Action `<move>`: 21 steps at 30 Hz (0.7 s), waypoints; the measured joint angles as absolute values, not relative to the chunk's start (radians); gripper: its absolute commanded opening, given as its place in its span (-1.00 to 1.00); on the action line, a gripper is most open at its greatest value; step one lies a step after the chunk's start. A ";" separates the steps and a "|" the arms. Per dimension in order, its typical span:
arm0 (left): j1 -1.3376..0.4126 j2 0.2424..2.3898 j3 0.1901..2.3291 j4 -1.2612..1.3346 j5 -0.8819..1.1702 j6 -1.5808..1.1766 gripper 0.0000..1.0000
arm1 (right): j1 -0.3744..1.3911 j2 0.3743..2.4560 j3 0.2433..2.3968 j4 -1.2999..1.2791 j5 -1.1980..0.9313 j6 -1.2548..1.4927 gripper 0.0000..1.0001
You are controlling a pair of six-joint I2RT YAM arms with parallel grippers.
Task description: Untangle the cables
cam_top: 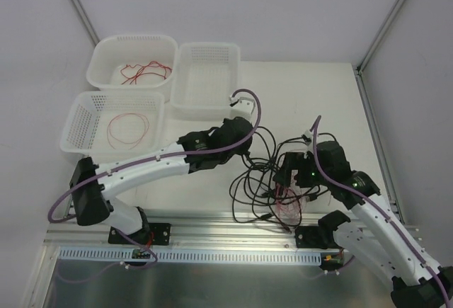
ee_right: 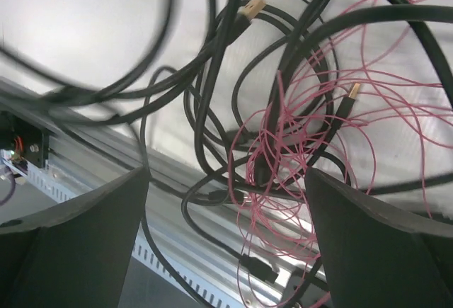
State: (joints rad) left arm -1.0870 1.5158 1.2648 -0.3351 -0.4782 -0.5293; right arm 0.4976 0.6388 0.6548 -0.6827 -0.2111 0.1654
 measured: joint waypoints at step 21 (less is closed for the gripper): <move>-1.145 1.049 1.270 -0.400 -0.708 -0.363 -1.00 | 0.495 0.844 0.554 -0.527 0.115 0.345 0.09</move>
State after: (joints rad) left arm -1.1446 1.0492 1.2697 -0.3996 -0.7078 -0.3626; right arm 0.4946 0.8436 0.5541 -0.5270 0.1150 0.3450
